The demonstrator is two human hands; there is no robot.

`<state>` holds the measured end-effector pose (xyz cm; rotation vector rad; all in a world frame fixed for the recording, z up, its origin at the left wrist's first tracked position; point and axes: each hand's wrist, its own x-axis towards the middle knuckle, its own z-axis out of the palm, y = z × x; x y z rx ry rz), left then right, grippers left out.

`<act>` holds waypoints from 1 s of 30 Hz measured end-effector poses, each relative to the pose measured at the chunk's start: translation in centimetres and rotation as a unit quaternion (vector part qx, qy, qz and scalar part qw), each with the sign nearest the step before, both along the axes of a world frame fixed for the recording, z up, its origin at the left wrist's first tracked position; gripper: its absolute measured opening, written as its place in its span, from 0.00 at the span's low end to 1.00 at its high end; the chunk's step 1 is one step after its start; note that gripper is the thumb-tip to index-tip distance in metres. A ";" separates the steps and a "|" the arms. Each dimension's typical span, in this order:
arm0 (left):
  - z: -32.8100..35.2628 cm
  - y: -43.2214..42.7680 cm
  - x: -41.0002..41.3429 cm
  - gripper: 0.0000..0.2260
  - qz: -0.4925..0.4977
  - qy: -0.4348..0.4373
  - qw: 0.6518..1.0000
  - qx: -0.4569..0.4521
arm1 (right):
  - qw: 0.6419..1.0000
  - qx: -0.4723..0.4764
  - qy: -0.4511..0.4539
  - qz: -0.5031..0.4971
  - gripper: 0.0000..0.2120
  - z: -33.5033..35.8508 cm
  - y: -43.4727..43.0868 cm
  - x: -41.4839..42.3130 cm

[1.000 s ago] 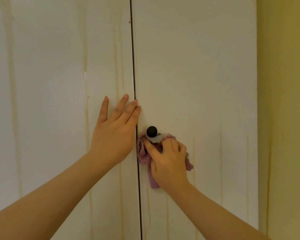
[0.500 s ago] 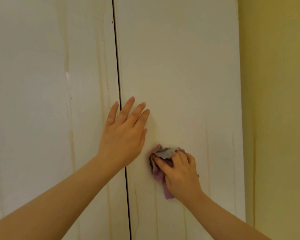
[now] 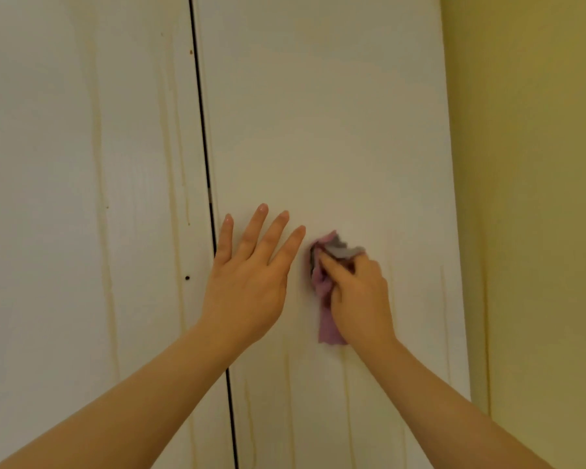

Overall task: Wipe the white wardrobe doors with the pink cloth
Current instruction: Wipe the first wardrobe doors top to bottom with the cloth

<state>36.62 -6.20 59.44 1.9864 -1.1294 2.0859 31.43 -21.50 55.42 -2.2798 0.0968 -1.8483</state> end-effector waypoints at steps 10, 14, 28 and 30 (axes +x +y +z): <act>0.1 -2.3 -0.3 0.23 0.023 0.028 0.999 0.003 | 1.000 0.023 -0.004 0.007 0.18 1.1 -4.2 -0.4; 0.6 -2.7 -0.4 0.24 0.030 0.058 0.998 0.021 | 0.999 -0.003 0.051 -0.010 0.27 -1.8 -2.4 -0.2; 2.9 -6.6 -3.0 0.27 0.105 0.082 0.987 0.092 | 0.994 -0.014 0.083 0.074 0.31 -4.0 -3.0 -1.6; 3.1 -7.2 -2.9 0.27 0.136 0.120 0.975 0.125 | 0.997 0.014 0.064 0.045 0.28 -1.0 -4.6 -1.6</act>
